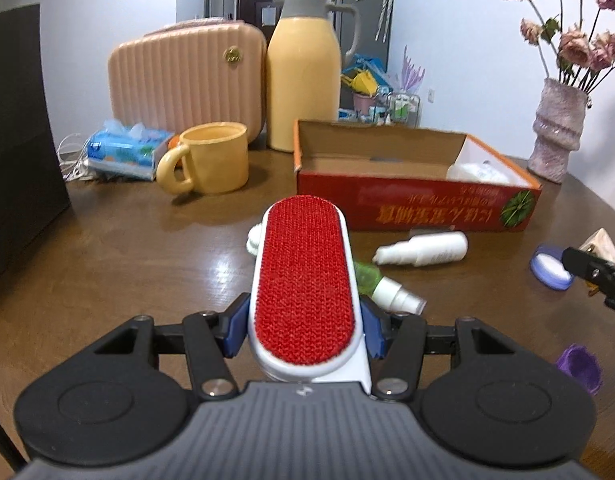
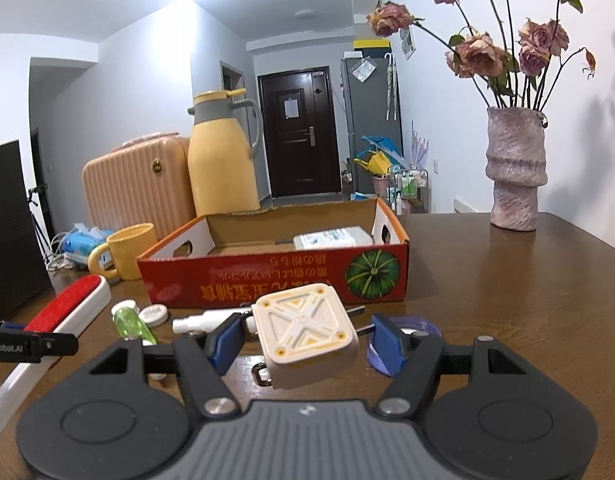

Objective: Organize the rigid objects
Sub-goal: 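Carry the lint brush and plug adapter over the cardboard box with both grippers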

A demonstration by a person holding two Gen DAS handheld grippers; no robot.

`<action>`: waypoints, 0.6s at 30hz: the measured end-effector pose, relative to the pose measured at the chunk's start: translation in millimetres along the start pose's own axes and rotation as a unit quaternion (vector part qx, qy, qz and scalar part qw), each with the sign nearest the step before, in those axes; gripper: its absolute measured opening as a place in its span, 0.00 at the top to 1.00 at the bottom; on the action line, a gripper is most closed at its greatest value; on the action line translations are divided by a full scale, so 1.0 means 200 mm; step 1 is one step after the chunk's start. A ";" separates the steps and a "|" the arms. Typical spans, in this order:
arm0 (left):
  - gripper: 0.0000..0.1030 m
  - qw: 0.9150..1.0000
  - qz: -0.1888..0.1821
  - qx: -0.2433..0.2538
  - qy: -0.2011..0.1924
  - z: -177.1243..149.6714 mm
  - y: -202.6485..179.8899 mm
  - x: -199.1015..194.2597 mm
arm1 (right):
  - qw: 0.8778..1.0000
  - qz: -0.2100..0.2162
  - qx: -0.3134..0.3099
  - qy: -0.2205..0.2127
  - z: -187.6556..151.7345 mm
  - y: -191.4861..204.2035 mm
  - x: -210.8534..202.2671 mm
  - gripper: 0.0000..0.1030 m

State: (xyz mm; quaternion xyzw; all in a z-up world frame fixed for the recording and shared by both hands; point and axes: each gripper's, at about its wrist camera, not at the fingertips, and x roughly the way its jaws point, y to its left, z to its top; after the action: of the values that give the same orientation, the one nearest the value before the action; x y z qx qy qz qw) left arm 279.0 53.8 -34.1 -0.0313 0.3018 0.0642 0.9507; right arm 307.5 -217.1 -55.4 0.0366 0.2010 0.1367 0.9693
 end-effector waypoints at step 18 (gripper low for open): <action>0.45 0.999 -0.020 -0.003 -0.041 0.28 -0.15 -0.01 | 0.999 -0.007 -0.021 -0.038 0.25 0.05 0.01 0.34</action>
State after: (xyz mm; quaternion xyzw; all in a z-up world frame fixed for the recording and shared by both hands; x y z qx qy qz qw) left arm 312.6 28.5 13.6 -0.0375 0.2621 0.0471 0.9632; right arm 327.6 -208.2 -10.0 0.0199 0.1613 0.1325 0.9778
